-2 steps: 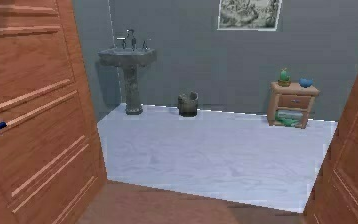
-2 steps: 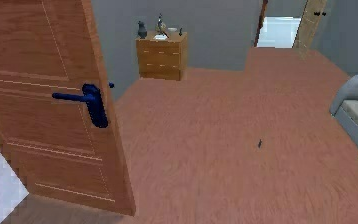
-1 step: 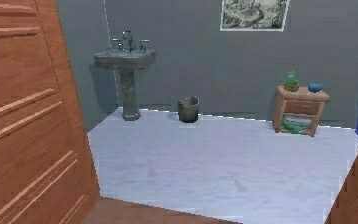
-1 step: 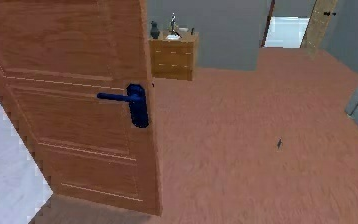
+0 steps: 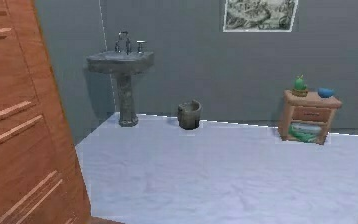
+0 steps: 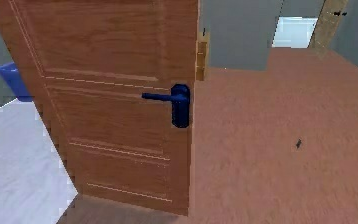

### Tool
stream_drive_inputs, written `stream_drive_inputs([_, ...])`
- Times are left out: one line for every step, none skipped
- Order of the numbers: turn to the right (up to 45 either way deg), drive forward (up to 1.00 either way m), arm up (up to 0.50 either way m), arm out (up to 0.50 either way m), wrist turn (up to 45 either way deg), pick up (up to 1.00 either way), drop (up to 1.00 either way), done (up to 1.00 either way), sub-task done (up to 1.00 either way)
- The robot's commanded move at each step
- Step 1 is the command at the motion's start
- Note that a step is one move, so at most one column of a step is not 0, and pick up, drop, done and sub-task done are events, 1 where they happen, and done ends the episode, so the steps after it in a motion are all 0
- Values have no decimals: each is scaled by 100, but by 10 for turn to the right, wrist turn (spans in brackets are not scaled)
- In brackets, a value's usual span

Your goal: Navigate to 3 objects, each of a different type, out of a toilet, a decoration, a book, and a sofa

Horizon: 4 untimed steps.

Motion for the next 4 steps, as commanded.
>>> stream_drive_inputs([210, 0, 0, 0, 0, 0, 0, 0, 0])
stream_drive_inputs([0, 100, 0, 0, 0, 0, 0, 0, 0])
stream_drive_inputs([60, 0, 0, 0, 0, 0, 0, 0, 0])
stream_drive_inputs([0, 25, 0, 0, 0, 0, 0, 0, 0])
